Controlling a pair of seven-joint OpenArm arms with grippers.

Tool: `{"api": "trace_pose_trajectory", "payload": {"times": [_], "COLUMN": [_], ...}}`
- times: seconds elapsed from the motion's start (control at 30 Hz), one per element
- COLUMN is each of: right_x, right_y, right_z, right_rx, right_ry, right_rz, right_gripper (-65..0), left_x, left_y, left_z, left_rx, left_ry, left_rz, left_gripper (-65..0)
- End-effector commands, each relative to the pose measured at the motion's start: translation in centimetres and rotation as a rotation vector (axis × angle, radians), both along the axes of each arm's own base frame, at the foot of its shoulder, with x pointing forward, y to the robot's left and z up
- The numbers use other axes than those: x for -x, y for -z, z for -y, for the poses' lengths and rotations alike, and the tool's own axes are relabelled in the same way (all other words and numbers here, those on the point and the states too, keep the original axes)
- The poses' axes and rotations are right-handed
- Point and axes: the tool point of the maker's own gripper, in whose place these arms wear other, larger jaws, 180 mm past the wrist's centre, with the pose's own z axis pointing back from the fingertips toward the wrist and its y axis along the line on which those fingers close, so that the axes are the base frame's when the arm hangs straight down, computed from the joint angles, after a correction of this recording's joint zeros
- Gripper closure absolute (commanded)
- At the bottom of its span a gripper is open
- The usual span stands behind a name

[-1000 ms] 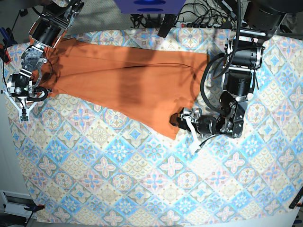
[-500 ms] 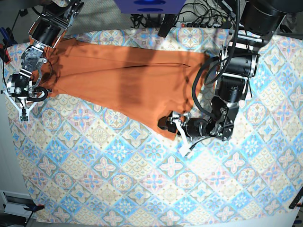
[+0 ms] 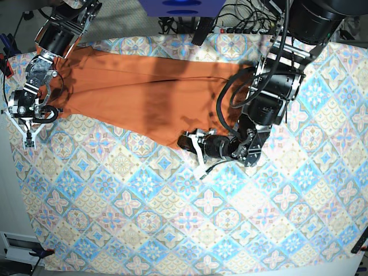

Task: Fold the T-shirt properly
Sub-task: 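Lift the held edge and fold it over toward the robot with both grippers, then lay the folded edge down along the shirt's collar side with both grippers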

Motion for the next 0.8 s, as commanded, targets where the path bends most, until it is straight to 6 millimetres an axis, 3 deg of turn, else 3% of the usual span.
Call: {"api": "trace_pose_trajectory", "payload": {"times": [0.0,0.17,0.37,0.77], "right_x": [-1.0,-0.9,-1.6,-2.6], "right_y": [-1.6,-1.7,-3.5,-3.6], "right_z": [0.9,1.1,1.1,0.2], "right_rx": [0.037,0.039,0.071,0.072], "right_ry": [0.001,0.005,-0.006,-0.045], "right_rz": [0.040,0.044,0.088,0.095], "right_gripper": [-1.0,-1.0,-1.0,-1.0], "left_x": [-1.5,-1.7,-2.4,-3.1], "left_y": [-0.8,-0.5,-0.6,-0.6], "left_z": [-1.1,-3.2,-5.6,-11.4], "left_rx": [-0.028,-0.058,-0.068,-0.091], "left_ry": [-0.008,-0.025,-0.072,-0.194], "left_rz": [0.027,0.025,0.030,0.028], "left_gripper": [-2.2,0.0,0.0,0.0]}}
